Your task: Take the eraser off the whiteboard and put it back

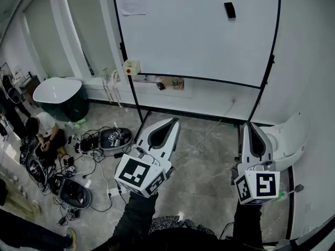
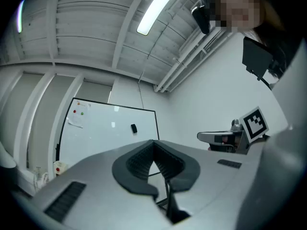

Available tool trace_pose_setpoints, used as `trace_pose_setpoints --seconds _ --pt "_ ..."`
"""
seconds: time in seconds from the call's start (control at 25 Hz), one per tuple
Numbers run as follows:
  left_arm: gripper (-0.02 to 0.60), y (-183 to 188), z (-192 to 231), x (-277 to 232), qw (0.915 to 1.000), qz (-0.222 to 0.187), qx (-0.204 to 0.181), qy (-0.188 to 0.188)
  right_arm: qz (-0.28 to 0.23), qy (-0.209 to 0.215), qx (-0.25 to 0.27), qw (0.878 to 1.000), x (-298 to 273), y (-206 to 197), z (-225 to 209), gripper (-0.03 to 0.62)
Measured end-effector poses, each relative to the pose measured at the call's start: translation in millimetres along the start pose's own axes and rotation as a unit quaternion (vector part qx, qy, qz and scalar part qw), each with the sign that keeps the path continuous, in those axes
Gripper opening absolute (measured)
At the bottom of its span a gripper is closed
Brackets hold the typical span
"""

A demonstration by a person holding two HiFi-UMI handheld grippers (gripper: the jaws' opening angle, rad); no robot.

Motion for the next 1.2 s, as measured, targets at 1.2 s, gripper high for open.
trace_pose_setpoints --seconds 1.2 --pt "0.006 -45.0 165.7 -186.4 0.9948 -0.008 0.042 -0.093 0.023 -0.051 0.035 0.998 -225.3 -37.3 -1.9 0.008"
Point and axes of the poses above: the fingertips, and each gripper's own axes: x backward along the fingers, z to its left, y out of its top, the point moved 2 cm from there along x, backward along the fingers, and after that the axes turned 9 degrees about z, right-handed, at the moved point
